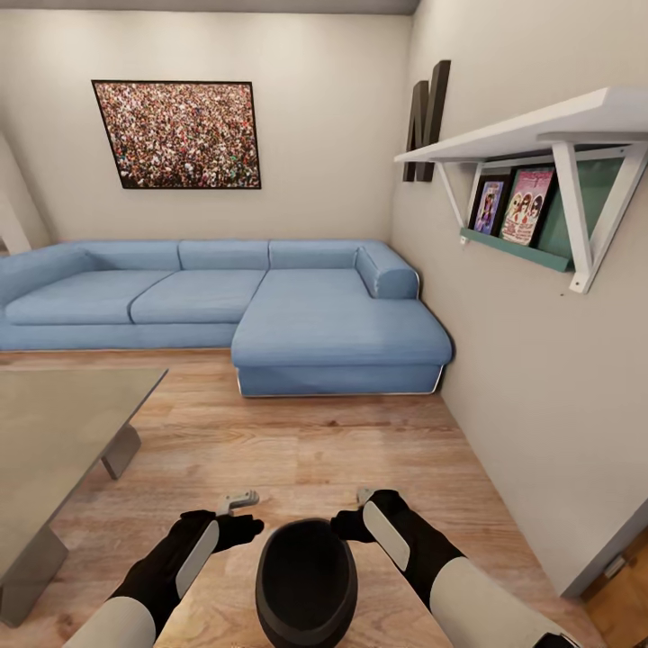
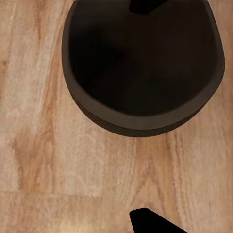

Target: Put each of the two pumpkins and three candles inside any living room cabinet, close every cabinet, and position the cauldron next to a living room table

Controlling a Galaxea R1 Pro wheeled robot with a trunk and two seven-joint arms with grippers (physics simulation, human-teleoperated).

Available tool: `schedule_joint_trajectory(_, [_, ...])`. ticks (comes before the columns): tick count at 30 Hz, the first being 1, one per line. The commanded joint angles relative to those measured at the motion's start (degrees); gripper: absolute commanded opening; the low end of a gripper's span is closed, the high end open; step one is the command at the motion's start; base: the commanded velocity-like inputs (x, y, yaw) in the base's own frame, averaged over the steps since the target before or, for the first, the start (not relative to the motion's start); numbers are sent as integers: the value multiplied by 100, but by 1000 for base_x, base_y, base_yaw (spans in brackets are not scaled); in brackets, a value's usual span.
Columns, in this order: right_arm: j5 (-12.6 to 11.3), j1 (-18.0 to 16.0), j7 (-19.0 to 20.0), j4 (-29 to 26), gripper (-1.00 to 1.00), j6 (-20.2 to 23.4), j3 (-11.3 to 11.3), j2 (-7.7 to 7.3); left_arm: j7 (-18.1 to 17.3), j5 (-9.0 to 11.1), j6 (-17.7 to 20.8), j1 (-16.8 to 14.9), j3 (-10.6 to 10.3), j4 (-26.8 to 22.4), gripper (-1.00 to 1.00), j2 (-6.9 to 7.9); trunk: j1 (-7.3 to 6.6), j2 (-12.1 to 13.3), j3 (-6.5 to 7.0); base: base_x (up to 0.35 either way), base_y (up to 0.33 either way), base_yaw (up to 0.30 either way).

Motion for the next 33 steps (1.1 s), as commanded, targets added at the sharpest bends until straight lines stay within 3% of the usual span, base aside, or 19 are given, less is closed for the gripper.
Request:
schedule_joint_trajectory(1, [-60, -5, -55, -8, 100, 7, 27, -4, 45, 61, 19, -3, -32, -8, 100, 6, 22, -44, -24, 0, 0, 0])
schedule_joint_trajectory(11, [-60, -5, -40, -18, 100, -24, 19, -12, -7, 83, 19, -4, -29, 51, 100, -21, 241, -445, -204, 0, 0, 0])
schedule_joint_trajectory(20, [-60, -5, -59, -14, 100, -55, 19, -12, -9, 80, -2, -2, -29, 68, 100, -175, 439, -806, -365, 0, 0, 0])
schedule_joint_trajectory(29, [-30, -5, -67, -18, 100, -63, 19, -12, -17, 99, -39, -2, -27, 74, 100, -216, 637, -1167, -527, 0, 0, 0])
schedule_joint_trajectory(33, [-8, -5, -77, -12, 100, -72, 19, -12, -17, 87, -54, -2, -29, 73, 100, -329, 724, -1328, -599, 0, 0, 0])
